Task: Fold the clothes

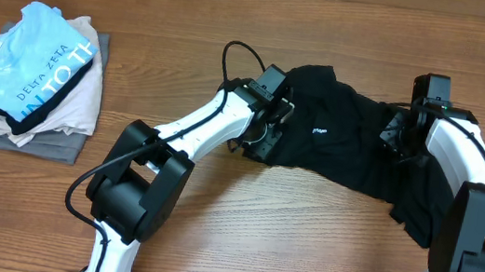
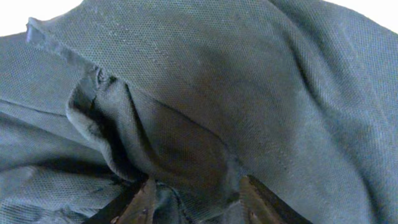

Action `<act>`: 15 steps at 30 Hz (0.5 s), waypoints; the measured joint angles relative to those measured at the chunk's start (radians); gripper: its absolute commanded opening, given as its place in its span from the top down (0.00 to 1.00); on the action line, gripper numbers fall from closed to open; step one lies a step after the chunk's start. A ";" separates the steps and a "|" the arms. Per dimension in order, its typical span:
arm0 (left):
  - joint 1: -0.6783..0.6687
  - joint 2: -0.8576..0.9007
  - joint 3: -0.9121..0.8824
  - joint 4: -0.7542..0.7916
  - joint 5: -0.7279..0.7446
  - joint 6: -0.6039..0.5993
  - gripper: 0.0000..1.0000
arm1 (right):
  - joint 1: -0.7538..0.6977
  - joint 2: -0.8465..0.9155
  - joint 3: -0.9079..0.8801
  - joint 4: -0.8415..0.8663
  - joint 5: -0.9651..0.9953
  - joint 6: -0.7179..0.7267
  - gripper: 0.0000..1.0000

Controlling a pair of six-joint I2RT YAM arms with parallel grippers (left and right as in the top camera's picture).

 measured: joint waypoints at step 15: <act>0.092 0.000 0.000 -0.127 -0.098 0.000 0.96 | -0.012 0.000 -0.066 0.089 0.042 0.031 0.91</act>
